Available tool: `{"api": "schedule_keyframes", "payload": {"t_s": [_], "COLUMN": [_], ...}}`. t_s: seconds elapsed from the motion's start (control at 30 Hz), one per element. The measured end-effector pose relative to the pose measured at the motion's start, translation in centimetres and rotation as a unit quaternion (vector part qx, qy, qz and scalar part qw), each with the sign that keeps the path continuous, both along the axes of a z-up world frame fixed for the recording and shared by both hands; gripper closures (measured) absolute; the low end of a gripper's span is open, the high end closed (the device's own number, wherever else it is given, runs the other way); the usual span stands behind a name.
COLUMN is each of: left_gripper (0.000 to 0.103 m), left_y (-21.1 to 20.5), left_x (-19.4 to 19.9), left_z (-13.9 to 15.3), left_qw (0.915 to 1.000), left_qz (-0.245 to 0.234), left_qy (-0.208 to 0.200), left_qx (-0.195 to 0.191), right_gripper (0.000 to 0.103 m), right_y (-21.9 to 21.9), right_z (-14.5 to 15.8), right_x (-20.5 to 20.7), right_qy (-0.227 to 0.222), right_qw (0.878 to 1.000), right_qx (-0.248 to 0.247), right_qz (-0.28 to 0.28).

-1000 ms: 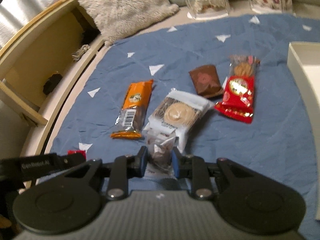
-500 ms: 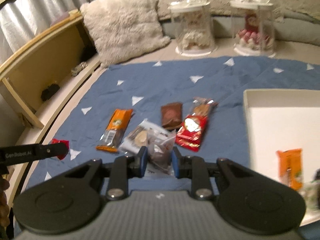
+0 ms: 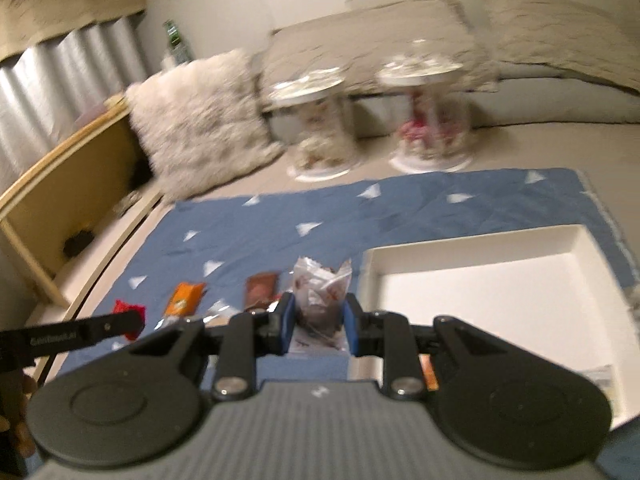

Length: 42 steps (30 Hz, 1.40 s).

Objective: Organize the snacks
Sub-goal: 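Carry the red candy and clear bag over the white tray, then drop both snacks into the tray and open both tools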

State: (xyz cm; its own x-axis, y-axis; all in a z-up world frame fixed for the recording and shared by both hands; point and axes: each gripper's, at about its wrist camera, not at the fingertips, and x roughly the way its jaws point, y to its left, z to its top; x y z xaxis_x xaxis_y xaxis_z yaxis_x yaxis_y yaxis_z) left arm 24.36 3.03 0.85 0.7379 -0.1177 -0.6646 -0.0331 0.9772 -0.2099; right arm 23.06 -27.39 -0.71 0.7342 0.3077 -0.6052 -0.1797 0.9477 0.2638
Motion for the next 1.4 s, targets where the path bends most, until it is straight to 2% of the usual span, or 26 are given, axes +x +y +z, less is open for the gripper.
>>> {"api": "schedule_keyframes", "payload": {"t_s": [0.4, 0.7, 0.9, 1.2, 1.4], "left_gripper": [0.072, 0.072, 0.072, 0.072, 0.070], "left_y": [-8.3, -16.0, -20.1, -22.2, -22.5], "left_x": [2.4, 3.6, 4.8, 7.5, 8.6], "left_z": [-0.8, -1.7, -3.2, -7.4, -8.6], "left_qw": [0.9978, 0.9921, 0.9878, 0.9856, 0.9841], "left_qz": [-0.064, -0.120, -0.151, -0.152, -0.155], "left_qy": [0.001, 0.006, 0.018, 0.062, 0.062], "left_qx": [-0.017, -0.037, -0.034, -0.039, -0.060], "right_gripper": [0.073, 0.073, 0.073, 0.073, 0.073], "right_y": [-10.3, -14.7, -17.7, -19.2, -18.8], "right_z": [-1.1, -3.0, -4.7, -6.1, -6.6], "right_x": [0.3, 1.0, 1.9, 3.5, 4.8], "right_qy": [0.015, 0.037, 0.059, 0.083, 0.091], "right_qw": [0.996, 0.994, 0.990, 0.988, 0.986], "right_qx": [-0.013, -0.046, -0.058, -0.061, -0.069], "right_qz": [-0.085, -0.095, -0.114, -0.118, -0.121]}}
